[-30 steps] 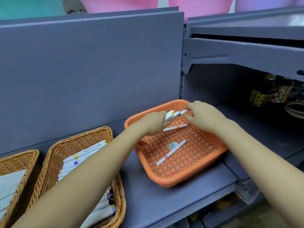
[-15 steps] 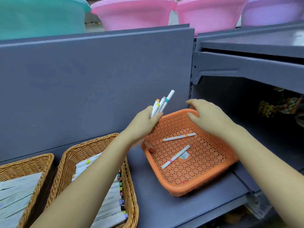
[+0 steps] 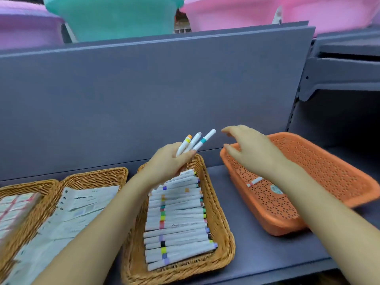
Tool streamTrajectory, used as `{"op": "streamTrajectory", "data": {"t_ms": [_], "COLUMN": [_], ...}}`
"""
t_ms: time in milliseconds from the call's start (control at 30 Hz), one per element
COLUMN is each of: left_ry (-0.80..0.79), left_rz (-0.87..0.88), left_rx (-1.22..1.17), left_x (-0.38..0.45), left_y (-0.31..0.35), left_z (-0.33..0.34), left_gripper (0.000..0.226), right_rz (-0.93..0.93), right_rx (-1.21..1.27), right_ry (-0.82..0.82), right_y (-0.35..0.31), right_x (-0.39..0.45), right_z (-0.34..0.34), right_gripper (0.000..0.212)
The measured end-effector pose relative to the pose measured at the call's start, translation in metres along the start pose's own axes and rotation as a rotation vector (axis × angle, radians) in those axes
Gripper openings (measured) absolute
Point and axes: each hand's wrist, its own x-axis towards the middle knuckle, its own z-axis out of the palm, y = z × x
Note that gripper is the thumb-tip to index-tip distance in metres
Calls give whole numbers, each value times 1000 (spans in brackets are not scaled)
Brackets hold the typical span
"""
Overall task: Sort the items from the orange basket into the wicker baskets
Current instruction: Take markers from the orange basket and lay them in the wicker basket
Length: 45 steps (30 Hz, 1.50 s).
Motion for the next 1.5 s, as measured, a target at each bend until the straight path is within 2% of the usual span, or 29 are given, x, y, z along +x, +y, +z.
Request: {"op": "streamTrajectory", "data": {"t_ms": [133,200,400,500,633,733,800,867,900,967,1033,1100,1133,1233,1300,1367,1500], "left_ry": [-15,-13,-33,-27,-80,-81,-70,-50,-40,-31,-37,-64,-87,-167,-195,-210,-238], "left_rz": [47,81,164,202,180,111,79,80,78,58,37,23,17,7,33,77,166], "left_rx": [49,77,189,233,139,39,91,215,249,264,260,252,246,250,260,294,396], "left_x": [-23,-34,-56,-61,-66,-67,-67,-67,-67,-67,-66,-65,-65,-64,-63,-58,-48], "left_y": [-31,-45,-72,-79,-86,-90,-96,-104,-106,-108,-108,-106,-105,-100,-94,-86,-71], "left_z": [-34,-47,-63,-61,-56,-58,-61,-65,-67,-68,-68,-67,-67,-66,-64,-59,-48], "left_gripper": [27,24,22,20,21,21,24,27,28,30,31,32,32,26,22,19,19], "right_rz": [11,70,250,324,378,489,487,324,192,-43,-162,-184,-192,-141,-38,-21,-177], "right_rx": [89,224,1002,1257,1273,1352,1245,858,616,214,-14,-33,-5,161,424,570,358], "right_ry": [-4,-27,-126,-161,-173,-48,96,141,112,-72,-328,-488,-504,-373,-244,-182,-174], "right_y": [-46,-68,-117,-126,-128,-125,-117,-107,-103,-97,-94,-90,-89,-85,-88,-94,-97], "right_x": [1,1,-8,-14,-19,-18,-17,-17,-18,-21,-25,-27,-27,-19,-13,-7,3], "right_z": [25,43,95,103,108,106,99,90,89,94,108,117,118,111,102,94,82], "right_gripper": [42,39,20,18,20,21,16,12,10,13,20,21,22,28,31,24,9]}}
